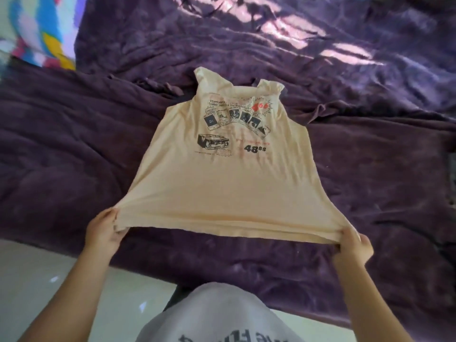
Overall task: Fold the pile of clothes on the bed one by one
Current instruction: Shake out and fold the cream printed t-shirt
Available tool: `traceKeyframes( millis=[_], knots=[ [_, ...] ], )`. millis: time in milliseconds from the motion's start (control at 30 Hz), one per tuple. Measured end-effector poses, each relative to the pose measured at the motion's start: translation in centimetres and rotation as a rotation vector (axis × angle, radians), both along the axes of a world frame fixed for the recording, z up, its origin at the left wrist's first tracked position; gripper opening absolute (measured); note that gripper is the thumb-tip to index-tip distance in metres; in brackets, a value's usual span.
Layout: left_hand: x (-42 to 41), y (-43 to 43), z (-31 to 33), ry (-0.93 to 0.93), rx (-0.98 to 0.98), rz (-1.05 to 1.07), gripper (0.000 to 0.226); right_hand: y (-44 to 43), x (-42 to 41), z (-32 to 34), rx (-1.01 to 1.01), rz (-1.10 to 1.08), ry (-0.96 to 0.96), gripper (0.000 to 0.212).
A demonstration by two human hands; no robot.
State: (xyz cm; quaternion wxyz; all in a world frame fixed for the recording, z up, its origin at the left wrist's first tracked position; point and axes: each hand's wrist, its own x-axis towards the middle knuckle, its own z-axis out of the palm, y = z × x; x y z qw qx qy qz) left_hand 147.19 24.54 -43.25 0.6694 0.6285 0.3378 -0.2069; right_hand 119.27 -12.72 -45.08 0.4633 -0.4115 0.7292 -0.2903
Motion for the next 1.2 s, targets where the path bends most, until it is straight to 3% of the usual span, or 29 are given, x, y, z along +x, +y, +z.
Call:
traceKeyframes(
  millis=[100, 200, 367, 467, 567, 633, 933, 1100, 1200],
  knots=[
    [-1.6, 2.0, 1.2, -0.031, -0.155, -0.028, 0.023, 0.0, -2.1, 1.3, -0.048, 0.029, -0.012, 0.015],
    [-3.8, 3.9, 0.6, 0.0, -0.065, -0.086, 0.027, 1.0, -4.8, 0.4, 0.024, 0.056, 0.036, 0.014],
    [-7.9, 6.8, -2.9, 0.172, 0.209, -0.07, 0.026, 4.0, -8.8, -2.3, 0.152, 0.378, 0.542, 0.019],
    [-9.6, 7.5, -4.1, 0.159, 0.452, -0.165, 0.036, 5.1, -9.6, -2.7, 0.227, 0.591, 0.684, 0.023],
    [-9.2, 6.8, -4.1, 0.1, 0.901, -0.468, 0.037, 4.9, -8.6, -2.4, 0.314, 0.746, 0.78, 0.049],
    [-8.2, 5.4, -3.5, 0.107, 1.042, -0.504, 0.041, 4.2, -6.7, -2.0, 0.317, 0.827, 0.837, 0.058],
    [-0.8, -5.6, -0.1, -0.136, 0.986, -0.635, 0.041, 0.7, 8.4, 1.5, 0.106, 1.057, 0.78, 0.06],
    [5.5, -11.2, 1.9, -0.324, 0.889, -0.702, 0.039, -2.7, 16.7, 4.0, 0.004, 1.061, 0.714, 0.06],
    [9.4, -13.3, 1.9, -0.427, 0.893, -0.82, 0.037, -5.8, 20.6, 4.9, -0.061, 1.077, 0.774, 0.056]
  ],
)
